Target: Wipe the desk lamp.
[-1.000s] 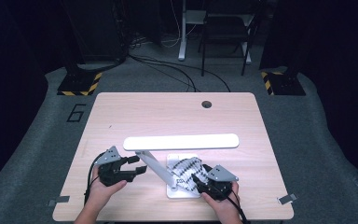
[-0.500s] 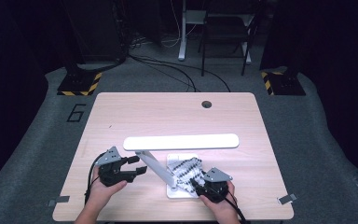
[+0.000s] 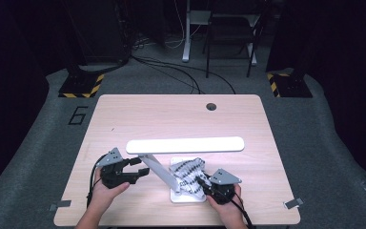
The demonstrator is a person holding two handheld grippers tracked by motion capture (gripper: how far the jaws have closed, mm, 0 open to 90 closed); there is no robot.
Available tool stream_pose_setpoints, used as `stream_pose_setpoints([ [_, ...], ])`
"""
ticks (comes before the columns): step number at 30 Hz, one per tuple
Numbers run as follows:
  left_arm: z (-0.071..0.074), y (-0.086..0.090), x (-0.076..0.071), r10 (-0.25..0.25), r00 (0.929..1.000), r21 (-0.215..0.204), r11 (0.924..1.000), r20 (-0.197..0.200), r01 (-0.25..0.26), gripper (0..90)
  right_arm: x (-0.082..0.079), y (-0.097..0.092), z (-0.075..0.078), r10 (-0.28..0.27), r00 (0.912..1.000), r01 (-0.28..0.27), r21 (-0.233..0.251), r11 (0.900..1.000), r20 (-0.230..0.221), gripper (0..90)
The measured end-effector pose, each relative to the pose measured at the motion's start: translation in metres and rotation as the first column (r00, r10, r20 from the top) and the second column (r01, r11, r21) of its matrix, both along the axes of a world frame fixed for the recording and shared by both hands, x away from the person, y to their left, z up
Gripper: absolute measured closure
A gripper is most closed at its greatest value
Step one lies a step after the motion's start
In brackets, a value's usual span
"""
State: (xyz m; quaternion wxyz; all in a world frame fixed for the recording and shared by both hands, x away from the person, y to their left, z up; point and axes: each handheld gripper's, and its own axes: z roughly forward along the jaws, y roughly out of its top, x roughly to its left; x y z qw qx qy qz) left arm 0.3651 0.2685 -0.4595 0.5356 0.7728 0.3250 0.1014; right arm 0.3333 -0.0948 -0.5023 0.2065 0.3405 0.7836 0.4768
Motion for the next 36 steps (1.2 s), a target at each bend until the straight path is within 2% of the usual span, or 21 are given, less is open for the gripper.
stream_pose_setpoints([
  [4,0.001,-0.002,0.004,0.005,1.0,-0.009,0.9999,0.0,-0.005,40.2,0.016,0.007,0.009,-0.001,1.0,0.002,0.092,0.9957,-0.003,74.1],
  [7,0.0,-0.003,0.007,0.007,1.0,-0.014,0.9999,-0.004,-0.007,39.4,0.023,0.017,0.016,0.006,0.9999,-0.007,0.101,0.9949,0.008,73.9],
  [10,-0.001,-0.004,0.009,0.008,1.0,-0.011,0.9999,-0.005,-0.008,39.2,0.03,0.03,0.017,0.02,0.9995,-0.022,0.074,0.997,0.026,73.6],
  [15,-0.002,-0.005,0.011,0.015,0.9999,-0.016,0.9998,-0.004,-0.015,38.7,0.038,0.045,0.007,0.032,0.9995,-0.032,0.009,0.9994,0.005,72.8],
  [17,-0.002,-0.006,0.013,0.003,1.0,-0.003,1.0,-0.005,-0.003,38.5,0.041,0.047,0.003,0.032,0.9994,-0.032,-0.005,0.9995,-0.01,72.0],
  [20,-0.002,-0.009,0.014,0.006,0.9999,0.001,1.0,-0.01,-0.006,38.5,0.045,0.049,0.0,0.035,0.9989,-0.036,-0.028,0.999,-0.03,67.1],
  [23,-0.002,-0.01,0.014,0.001,1.0,0.01,0.9999,-0.009,-0.001,38.5,0.044,0.048,-0.001,0.023,0.9991,-0.024,-0.033,0.9991,-0.035,60.9],
  [28,-0.002,-0.009,0.016,0.011,0.9998,-0.003,0.9999,-0.016,-0.011,38.5,0.038,0.043,0.008,0.003,0.9998,-0.003,0.0,1.0,0.019,51.0],
  [32,-0.001,-0.013,0.019,0.009,0.9999,0.004,1.0,-0.015,-0.009,37.0,0.032,0.037,0.015,-0.004,0.9993,0.003,0.035,0.9994,0.037,47.3],
  [36,-0.002,-0.02,0.025,0.013,0.9992,0.016,0.9998,-0.039,-0.012,34.1,0.025,0.029,0.023,-0.009,0.9978,0.005,0.059,0.9983,0.066,45.2],
])
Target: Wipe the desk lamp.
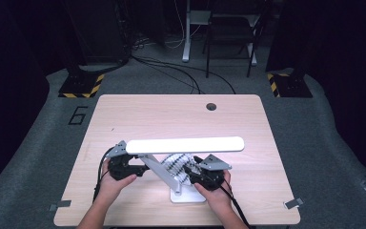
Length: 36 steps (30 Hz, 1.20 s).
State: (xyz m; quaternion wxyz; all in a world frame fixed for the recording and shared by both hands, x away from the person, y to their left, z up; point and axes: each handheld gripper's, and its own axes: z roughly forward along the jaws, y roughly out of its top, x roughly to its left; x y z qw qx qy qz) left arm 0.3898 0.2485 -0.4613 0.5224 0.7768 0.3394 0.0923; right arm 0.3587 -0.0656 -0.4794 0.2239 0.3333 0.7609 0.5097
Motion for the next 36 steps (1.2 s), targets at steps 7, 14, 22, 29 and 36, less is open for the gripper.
stream_pose_setpoints([
  [7,-0.006,-0.016,0.011,-0.042,0.9985,0.019,0.9989,-0.034,0.043,34.1,-0.014,-0.014,0.006,-0.01,0.9999,0.01,0.005,0.9999,0.009,56.2],
  [14,-0.009,-0.034,0.02,-0.084,0.9959,0.028,0.996,-0.034,0.085,32.4,-0.015,-0.015,-0.007,0.016,0.9988,-0.018,-0.039,0.9991,-0.047,72.4],
  [22,-0.019,-0.05,0.029,-0.098,0.994,0.05,0.9937,-0.048,0.1,30.5,-0.005,-0.004,-0.018,0.021,0.9967,-0.025,-0.047,0.9986,-0.079,74.0],
  [29,-0.027,-0.064,0.035,-0.091,0.9936,0.035,0.995,-0.066,0.094,26.2,-0.002,-0.001,-0.014,0.012,0.9975,-0.014,-0.035,0.9993,-0.07,66.1],
  [36,-0.039,-0.074,0.041,-0.092,0.9926,0.058,0.9936,-0.079,0.097,23.6,-0.013,-0.015,-0.005,-0.021,0.9991,0.02,-0.014,0.9997,-0.037,60.7],
])
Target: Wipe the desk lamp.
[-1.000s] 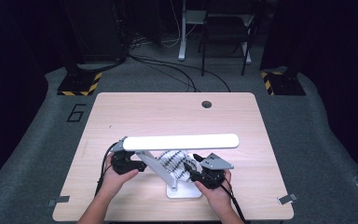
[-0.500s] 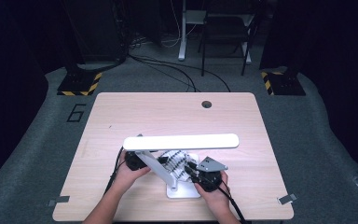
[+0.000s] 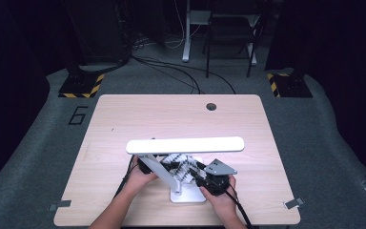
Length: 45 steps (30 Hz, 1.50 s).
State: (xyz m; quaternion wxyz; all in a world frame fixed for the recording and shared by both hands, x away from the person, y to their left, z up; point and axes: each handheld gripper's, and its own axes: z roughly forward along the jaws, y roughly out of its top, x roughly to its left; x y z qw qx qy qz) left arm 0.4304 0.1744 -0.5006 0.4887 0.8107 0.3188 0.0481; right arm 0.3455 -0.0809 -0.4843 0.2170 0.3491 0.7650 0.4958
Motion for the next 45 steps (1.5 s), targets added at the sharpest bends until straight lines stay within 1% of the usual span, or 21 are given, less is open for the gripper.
stream_pose_setpoints([
  [1,-0.001,0.0,0.001,-0.011,0.9999,0.005,0.9999,0.0,0.011,23.7,-0.001,-0.003,0.001,-0.005,1.0,0.005,0.002,1.0,0.004,60.7],
  [2,-0.003,-0.002,0.002,-0.006,1.0,-0.003,1.0,-0.007,0.006,23.7,-0.001,-0.005,0.001,-0.007,0.9999,0.007,0.006,1.0,0.008,60.5],
  [4,-0.007,-0.003,0.004,-0.008,0.9999,0.001,1.0,-0.008,0.008,23.6,-0.002,-0.009,0.002,-0.007,0.9999,0.007,0.01,0.9999,0.011,60.2],
  [7,-0.01,-0.005,0.006,-0.021,0.9997,0.003,0.9998,-0.013,0.021,23.3,-0.004,-0.014,0.002,-0.018,0.9998,0.019,0.029,0.9994,-0.013,59.5],
  [9,-0.013,-0.007,0.007,-0.033,0.9994,0.008,0.9994,-0.01,0.033,21.8,-0.004,-0.015,0.002,-0.022,0.9997,0.022,0.026,0.9994,-0.007,59.5],
  [11,-0.017,-0.008,0.009,-0.041,0.9988,0.025,0.9988,-0.026,0.042,20.5,-0.004,-0.016,0.001,-0.02,0.9998,0.02,0.026,0.9995,-0.007,59.5],
  [12,-0.019,-0.008,0.01,-0.044,0.9981,0.021,0.9988,-0.042,0.045,20.5,-0.004,-0.016,0.001,-0.024,0.9997,0.024,0.026,0.9994,-0.006,59.5],
  [15,-0.02,-0.008,0.011,-0.045,0.9975,0.012,0.9989,-0.055,0.045,21.8,-0.005,-0.016,0.002,-0.016,0.9998,0.017,0.025,0.9996,-0.014,59.5],
  [19,-0.02,-0.006,0.012,-0.05,0.9975,0.022,0.9984,-0.05,0.052,26.9,-0.005,-0.016,0.002,-0.024,0.9997,0.025,0.033,0.9992,-0.01,59.5],
  [22,-0.02,-0.004,0.012,-0.039,0.9971,0.014,0.9991,-0.066,0.04,31.8,-0.005,-0.016,0.001,-0.026,0.9996,0.026,0.034,0.9991,-0.011,59.5],
  [23,-0.02,-0.003,0.013,-0.031,0.9983,0.022,0.9992,-0.049,0.032,33.6,-0.006,-0.016,0.001,-0.028,0.9995,0.029,0.036,0.9989,-0.016,59.5],
  [24,-0.019,-0.002,0.013,-0.036,0.9973,0.017,0.9992,-0.063,0.037,35.6,-0.006,-0.016,0.001,-0.031,0.9994,0.031,0.035,0.9989,-0.013,59.5],
  [26,-0.019,0.001,0.014,-0.029,0.9974,0.012,0.9995,-0.066,0.03,40.8,-0.006,-0.016,0.001,-0.031,0.9994,0.031,0.031,0.999,-0.013,59.5],
  [28,-0.019,0.002,0.014,-0.013,0.9983,0.002,0.9999,-0.057,0.013,45.8,-0.005,-0.017,0.0,-0.033,0.9994,0.033,0.028,0.9991,-0.005,59.5],
  [30,-0.019,0.003,0.015,-0.005,0.9982,-0.004,1.0,-0.059,0.005,49.1,-0.006,-0.018,0.0,-0.036,0.999,0.037,0.036,0.9986,-0.024,59.5],
  [32,-0.018,0.004,0.015,-0.001,0.998,-0.001,1.0,-0.063,0.001,52.2,-0.006,-0.019,-0.001,-0.034,0.9993,0.034,0.03,0.999,-0.017,59.5],
  [33,-0.017,0.005,0.015,0.004,0.9986,0.004,1.0,-0.053,-0.003,54.7,-0.005,-0.019,-0.001,-0.032,0.9994,0.032,0.029,0.9991,-0.01,59.5],
  [37,-0.015,0.007,0.014,0.019,0.9983,-0.007,0.9998,-0.056,-0.019,64.3,-0.006,-0.018,0.0,-0.035,0.9994,0.035,0.032,0.9989,-0.003,59.5],
  [39,-0.013,0.007,0.013,0.014,0.9988,-0.001,0.9999,-0.047,-0.014,70.9,-0.007,-0.018,0.0,-0.031,0.9995,0.031,0.036,0.9989,-0.002,58.9],
  [42,-0.011,0.006,0.012,0.004,0.9997,0.014,0.9999,-0.024,-0.003,74.9,-0.009,-0.018,0.001,-0.025,0.9996,0.025,0.041,0.9988,-0.009,56.6],
  [45,-0.007,0.008,0.01,-0.003,0.9997,0.017,0.9999,-0.025,0.004,76.9,-0.01,-0.017,0.001,-0.015,0.9999,0.015,0.049,0.9987,-0.008,54.1],
])
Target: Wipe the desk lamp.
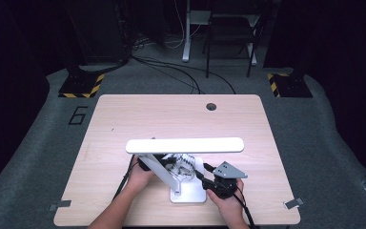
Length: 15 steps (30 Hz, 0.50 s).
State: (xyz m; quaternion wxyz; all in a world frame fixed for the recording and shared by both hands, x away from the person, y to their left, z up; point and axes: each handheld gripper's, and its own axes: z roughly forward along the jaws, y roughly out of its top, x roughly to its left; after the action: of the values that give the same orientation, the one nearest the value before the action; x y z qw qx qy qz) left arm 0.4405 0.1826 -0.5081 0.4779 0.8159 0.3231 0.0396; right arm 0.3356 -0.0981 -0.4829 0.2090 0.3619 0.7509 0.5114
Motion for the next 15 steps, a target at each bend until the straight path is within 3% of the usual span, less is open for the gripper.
stream_pose_setpoints([
  [9,0.016,0.017,-0.007,0.016,0.9997,-0.006,0.9998,0.018,-0.016,78.9,-0.002,0.003,0.003,0.066,0.9978,-0.066,0.007,0.9978,0.011,50.4],
  [15,0.031,0.038,-0.02,0.03,0.9987,-0.002,0.9995,0.04,-0.03,79.0,-0.004,0.015,0.003,0.145,0.9894,-0.145,-0.006,0.9894,0.001,48.3],
])
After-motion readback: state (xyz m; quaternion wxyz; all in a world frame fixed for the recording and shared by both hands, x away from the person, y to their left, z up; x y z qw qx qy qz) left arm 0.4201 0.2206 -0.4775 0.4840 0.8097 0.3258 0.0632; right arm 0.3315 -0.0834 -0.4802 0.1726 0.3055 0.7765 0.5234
